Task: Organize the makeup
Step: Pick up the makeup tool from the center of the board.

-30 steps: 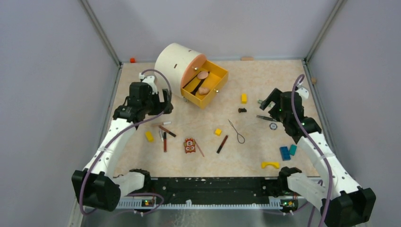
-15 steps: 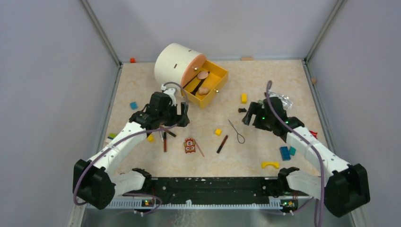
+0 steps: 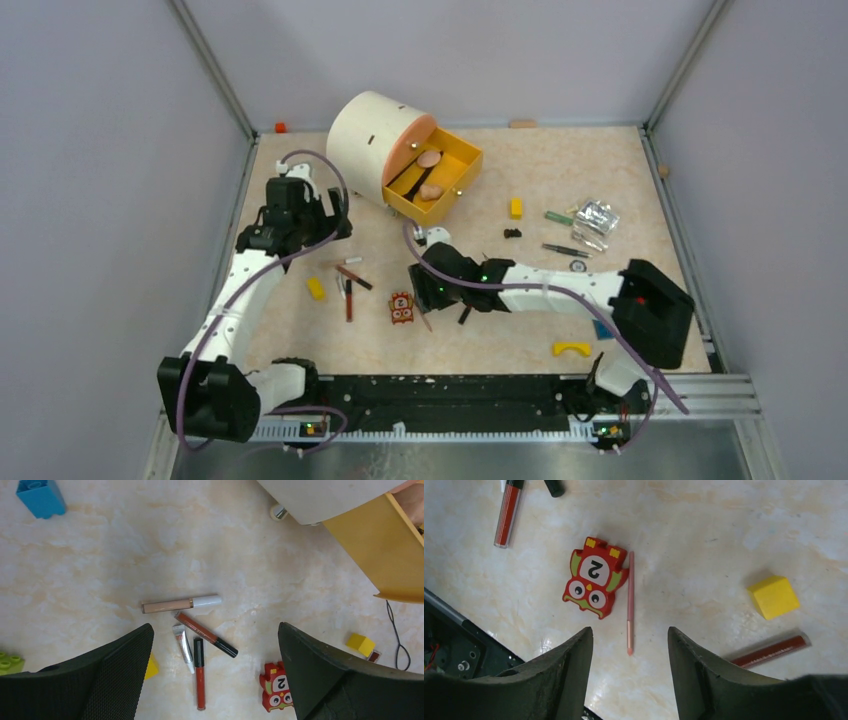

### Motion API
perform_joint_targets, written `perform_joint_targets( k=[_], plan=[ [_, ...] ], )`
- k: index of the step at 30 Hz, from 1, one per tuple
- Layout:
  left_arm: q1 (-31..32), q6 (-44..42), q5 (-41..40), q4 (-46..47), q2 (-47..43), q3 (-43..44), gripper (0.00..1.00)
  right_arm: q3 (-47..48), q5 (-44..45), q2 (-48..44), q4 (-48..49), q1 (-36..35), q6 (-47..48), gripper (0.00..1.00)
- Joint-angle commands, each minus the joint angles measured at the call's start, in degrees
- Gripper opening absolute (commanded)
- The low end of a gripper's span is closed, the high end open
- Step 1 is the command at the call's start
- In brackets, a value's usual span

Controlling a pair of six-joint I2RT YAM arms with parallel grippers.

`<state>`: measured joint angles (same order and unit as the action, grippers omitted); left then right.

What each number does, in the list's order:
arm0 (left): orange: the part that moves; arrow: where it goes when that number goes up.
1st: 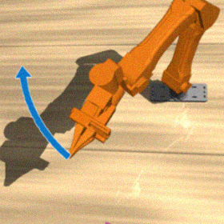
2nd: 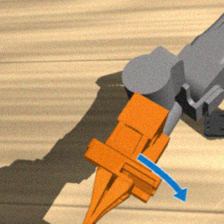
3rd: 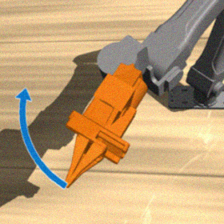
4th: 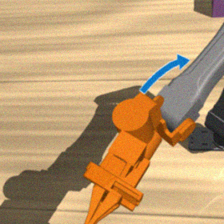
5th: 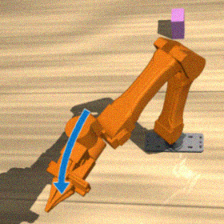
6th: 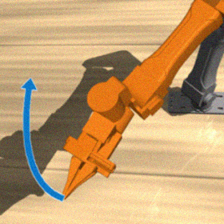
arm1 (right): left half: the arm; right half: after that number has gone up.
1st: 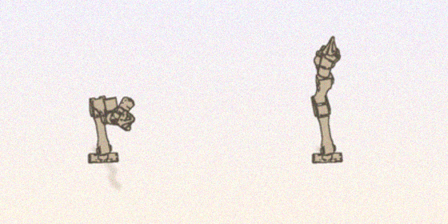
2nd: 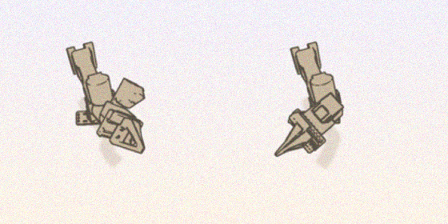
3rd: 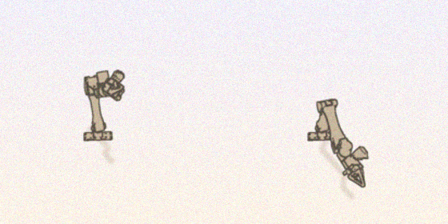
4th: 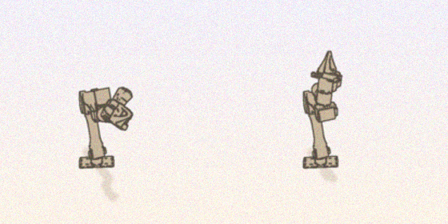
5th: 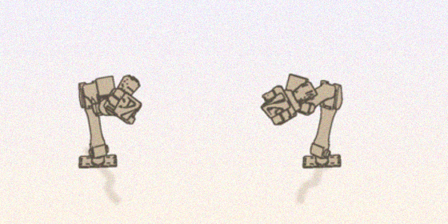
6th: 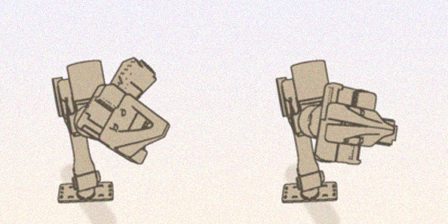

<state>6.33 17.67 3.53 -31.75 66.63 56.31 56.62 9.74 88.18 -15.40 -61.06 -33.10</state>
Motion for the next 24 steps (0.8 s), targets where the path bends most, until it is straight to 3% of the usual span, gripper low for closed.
perform_joint_targets(
  k=[1,8,16,24],
  plan=[
    [0.09,-2.4,-6.35,2.55,-3.75,-1.85,0.99,6.04,4.34,7.4,0.76,-1.6,-1.15,0.53],
    [0.03,-2.88,-8.96,3.17,-5.63,-2.79,0.99,7.81,2.43,11.04,-2.18,-1.6,0.71,0.44],
    [-0.65,-3.43,-5.47,3.76,-5.11,-2.62,0.99,7.11,0.56,12.61,-2.14,-2.83,2.31,0.42],
    [-1.49,-3.21,-8.15,2.74,-5.83,-2.2,0.99,9.2,1.95,16.54,-2.66,-4.0,1.4,0.4]
  ],
)
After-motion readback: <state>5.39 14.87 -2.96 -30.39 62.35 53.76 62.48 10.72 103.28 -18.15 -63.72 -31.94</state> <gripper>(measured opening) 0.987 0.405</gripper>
